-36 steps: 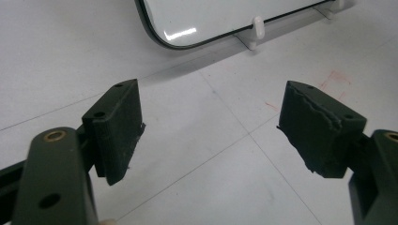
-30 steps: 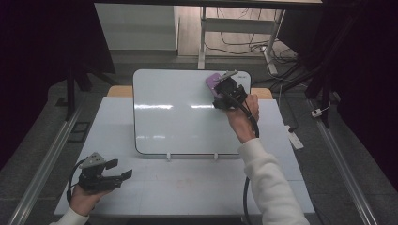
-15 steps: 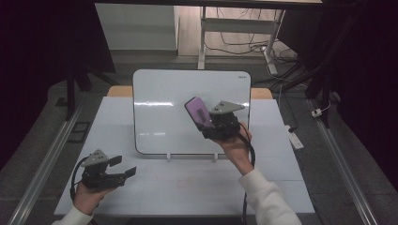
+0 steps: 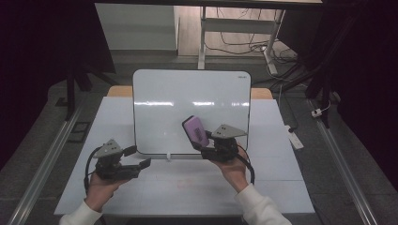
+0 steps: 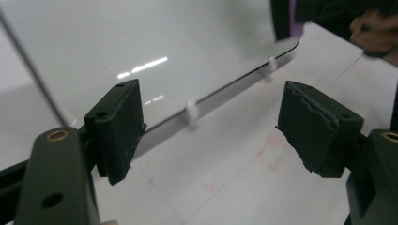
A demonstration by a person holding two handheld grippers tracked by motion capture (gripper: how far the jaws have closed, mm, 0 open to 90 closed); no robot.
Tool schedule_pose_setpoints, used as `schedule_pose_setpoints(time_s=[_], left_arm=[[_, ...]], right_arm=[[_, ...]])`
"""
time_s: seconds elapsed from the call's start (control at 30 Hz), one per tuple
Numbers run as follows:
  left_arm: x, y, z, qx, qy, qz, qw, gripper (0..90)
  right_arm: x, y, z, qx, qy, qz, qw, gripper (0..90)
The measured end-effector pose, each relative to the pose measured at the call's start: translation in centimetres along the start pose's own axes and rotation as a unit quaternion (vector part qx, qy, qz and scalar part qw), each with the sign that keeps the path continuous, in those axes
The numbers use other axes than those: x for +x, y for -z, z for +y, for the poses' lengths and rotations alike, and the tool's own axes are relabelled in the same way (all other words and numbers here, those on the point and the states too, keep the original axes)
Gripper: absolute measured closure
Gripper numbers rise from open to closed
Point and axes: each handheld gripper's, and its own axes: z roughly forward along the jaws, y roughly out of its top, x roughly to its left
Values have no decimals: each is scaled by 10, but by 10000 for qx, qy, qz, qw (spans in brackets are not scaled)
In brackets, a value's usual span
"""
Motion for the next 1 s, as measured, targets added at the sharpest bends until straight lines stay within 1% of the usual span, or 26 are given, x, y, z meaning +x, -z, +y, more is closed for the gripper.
schedule_pose_setpoints(time_s=[0.13,0.3,0.37,0.5,0.67,0.8,0.83,0.87,0.9,0.93,0.97,1.0], left_arm=[[-5,-13,14,-71,-1,-68,10000,251],[-10,-27,29,-199,99,-223,9995,272],[-13,-31,35,-256,107,-290,9992,277],[-17,-39,44,-297,99,-384,9988,281],[-18,-52,50,-280,201,-524,9980,297],[-19,-60,53,-310,286,-699,9967,323],[-20,-62,54,-321,291,-733,9964,352],[-20,-64,55,-320,300,-752,9962,352],[-21,-66,56,-313,324,-798,9958,371],[-21,-69,56,-313,332,-846,9954,406],[-22,-71,57,-297,312,-874,9952,406],[-24,-73,57,-283,281,-868,9954,437]], right_arm=[[7,-4,-8,-79,-21,10,10000,414],[16,-9,-14,-198,-29,9,9998,414],[17,-10,-14,-218,-9,29,9998,414],[20,-13,-16,-213,5,37,9998,414],[23,-16,-17,-272,50,32,9996,414],[25,-16,-17,-300,42,36,9995,414],[27,-17,-18,-332,37,34,9994,414],[27,-17,-18,-332,37,34,9994,414],[29,-18,-18,-345,38,44,9994,414],[31,-19,-18,-401,29,45,9992,414],[31,-19,-18,-401,29,45,9992,414],[33,-19,-18,-446,44,43,9990,414]])
